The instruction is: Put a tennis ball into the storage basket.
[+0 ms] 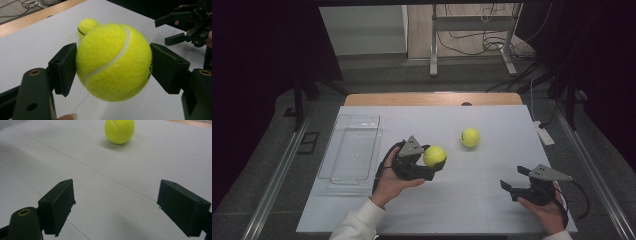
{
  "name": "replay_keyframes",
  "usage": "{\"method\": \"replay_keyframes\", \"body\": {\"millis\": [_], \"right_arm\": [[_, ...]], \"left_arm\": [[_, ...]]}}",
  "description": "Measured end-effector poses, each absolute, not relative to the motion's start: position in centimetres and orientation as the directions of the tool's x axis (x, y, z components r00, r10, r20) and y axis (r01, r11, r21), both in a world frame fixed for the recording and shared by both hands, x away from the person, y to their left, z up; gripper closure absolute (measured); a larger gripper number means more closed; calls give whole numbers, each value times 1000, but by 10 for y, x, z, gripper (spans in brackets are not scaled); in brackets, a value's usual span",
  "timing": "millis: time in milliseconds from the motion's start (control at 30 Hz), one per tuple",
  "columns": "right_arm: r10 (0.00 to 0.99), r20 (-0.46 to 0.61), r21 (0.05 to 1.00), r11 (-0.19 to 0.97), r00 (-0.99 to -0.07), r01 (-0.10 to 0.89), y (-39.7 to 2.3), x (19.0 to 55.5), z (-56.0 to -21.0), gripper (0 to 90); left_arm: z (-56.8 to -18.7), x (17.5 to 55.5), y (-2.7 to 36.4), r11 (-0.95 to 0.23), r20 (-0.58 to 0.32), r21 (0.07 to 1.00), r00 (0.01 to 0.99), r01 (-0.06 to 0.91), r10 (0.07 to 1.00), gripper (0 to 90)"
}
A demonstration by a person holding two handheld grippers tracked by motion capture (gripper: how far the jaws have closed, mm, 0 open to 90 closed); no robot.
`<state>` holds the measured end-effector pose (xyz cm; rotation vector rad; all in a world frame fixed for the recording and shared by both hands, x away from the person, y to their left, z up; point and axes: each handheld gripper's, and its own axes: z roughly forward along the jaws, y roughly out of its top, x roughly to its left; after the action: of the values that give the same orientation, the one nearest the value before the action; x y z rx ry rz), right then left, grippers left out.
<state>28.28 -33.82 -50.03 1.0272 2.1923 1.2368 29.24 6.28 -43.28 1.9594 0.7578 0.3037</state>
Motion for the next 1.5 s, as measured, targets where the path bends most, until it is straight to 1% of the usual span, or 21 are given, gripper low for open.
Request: {"method": "replay_keyframes", "body": {"millis": [667,1500], "right_arm": [[771,-4,857,331,-637,395,-339,283,-500,147],[771,-4,855,333,-636,398,-339,283,-500,148]], "left_arm": [[-431,297,75,-294,-119,871,749,394,652,270],[-421,301,104,-225,-135,889,696,400,705,270]]}}
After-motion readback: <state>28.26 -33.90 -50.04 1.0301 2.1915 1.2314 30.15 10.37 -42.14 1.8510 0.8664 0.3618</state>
